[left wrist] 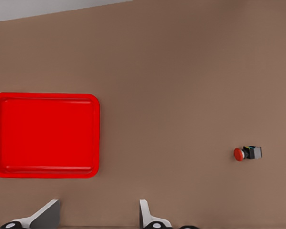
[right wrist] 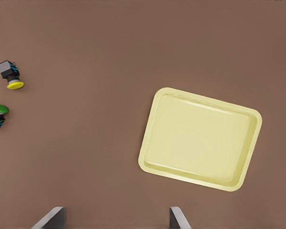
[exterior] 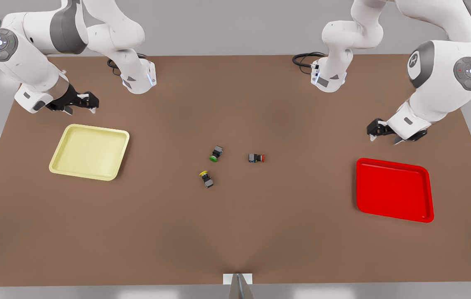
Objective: Place the switches on the corresponding trays according to their colors
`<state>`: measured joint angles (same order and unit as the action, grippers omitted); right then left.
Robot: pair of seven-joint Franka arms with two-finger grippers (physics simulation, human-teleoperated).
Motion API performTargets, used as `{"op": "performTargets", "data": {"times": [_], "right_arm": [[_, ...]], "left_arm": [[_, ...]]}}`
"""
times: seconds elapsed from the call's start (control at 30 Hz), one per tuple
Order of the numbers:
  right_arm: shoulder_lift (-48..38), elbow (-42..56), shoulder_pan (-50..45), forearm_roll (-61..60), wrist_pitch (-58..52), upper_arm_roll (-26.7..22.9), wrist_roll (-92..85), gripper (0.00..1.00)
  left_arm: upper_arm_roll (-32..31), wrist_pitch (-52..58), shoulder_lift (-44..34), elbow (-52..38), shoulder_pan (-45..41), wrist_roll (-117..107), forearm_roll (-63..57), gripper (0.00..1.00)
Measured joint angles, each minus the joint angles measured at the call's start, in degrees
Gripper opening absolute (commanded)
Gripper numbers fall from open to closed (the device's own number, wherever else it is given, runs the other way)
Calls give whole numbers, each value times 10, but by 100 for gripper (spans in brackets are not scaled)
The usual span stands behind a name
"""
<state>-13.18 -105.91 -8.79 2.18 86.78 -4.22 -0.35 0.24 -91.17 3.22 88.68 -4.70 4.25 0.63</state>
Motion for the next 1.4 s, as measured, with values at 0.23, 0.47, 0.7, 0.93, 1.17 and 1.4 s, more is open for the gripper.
{"op": "performTargets", "data": {"times": [0.23,0.47,0.7,0.93,1.17,1.4], "right_arm": [[137,112,10,-40,27,80,0,100],[441,225,-30,14,260,256,18,100],[537,256,-105,53,304,250,181,100],[572,274,-105,49,319,250,183,100],[591,288,-104,48,335,250,173,100],[637,300,-105,46,347,250,182,100]], "left_arm": [[-230,-88,116,36,-33,-543,-9,100],[-299,-224,295,19,-121,-1416,-135,100],[-303,-290,369,60,-135,-1450,-232,94],[-298,-345,396,72,-127,-1413,-272,91],[-290,-320,383,97,-117,-1410,-277,87],[-291,-321,387,96,-114,-1413,-278,50]]}}
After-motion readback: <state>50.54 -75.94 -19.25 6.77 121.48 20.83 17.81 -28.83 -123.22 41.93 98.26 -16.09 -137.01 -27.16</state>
